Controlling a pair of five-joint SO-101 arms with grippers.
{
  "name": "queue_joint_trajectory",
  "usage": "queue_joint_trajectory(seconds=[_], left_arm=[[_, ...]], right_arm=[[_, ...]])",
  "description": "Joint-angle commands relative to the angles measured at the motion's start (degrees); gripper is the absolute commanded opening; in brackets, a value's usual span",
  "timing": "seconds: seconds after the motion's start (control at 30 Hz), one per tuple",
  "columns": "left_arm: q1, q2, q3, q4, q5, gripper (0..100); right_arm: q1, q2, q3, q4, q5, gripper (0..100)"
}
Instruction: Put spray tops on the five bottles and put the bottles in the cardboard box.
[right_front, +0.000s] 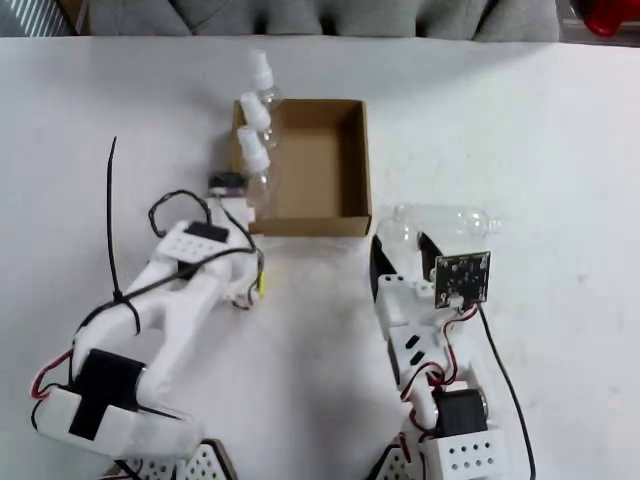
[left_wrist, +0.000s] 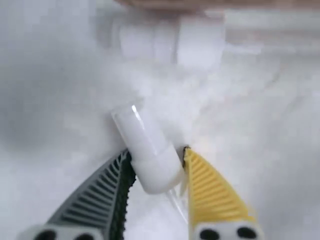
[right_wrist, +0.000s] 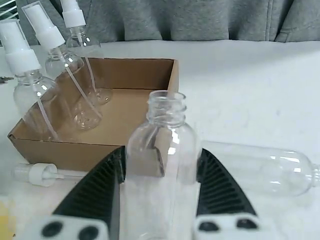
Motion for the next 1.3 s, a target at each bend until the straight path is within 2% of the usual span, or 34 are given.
queue_joint_trajectory(seconds=[0.0,0.17,0.33,0.4,0.63,0.87,1.0,1.13,1.2,1.27], left_arm=[[-0.6,-0.2,-2.5,3.7,-10.3,8],[-0.7,0.0,-2.3,4.0,-14.8,9],[-0.7,-0.1,-2.4,6.4,-14.8,26],[-1.0,-0.1,-2.7,6.2,-14.8,29],[-0.7,-0.1,-2.9,5.9,-13.8,29],[-1.5,0.0,-2.5,5.9,9.0,29],[-1.5,0.2,-1.6,3.9,9.4,29],[-1.1,0.1,2.1,-1.8,9.7,28],[-0.9,0.1,3.0,-3.4,9.7,24],[-0.1,0.1,3.4,-4.7,9.3,14]], right_arm=[[-0.6,-0.5,0.4,0.2,-0.1,1.5],[-0.6,-0.5,0.4,0.2,-0.1,1.5],[-0.6,-0.5,0.4,0.2,-0.1,1.5],[-0.6,-0.5,0.4,0.2,-0.1,1.5],[-0.6,-0.5,0.4,0.2,-0.1,1.5],[-0.6,-0.5,0.4,0.2,-0.1,1.5],[-0.6,-0.5,0.4,0.2,-0.1,1.5],[-0.6,-0.5,0.4,0.2,-0.1,1.5],[-0.6,-0.5,0.4,0.2,-0.1,1.5],[-0.6,-0.5,0.4,0.2,-0.1,1.5]])
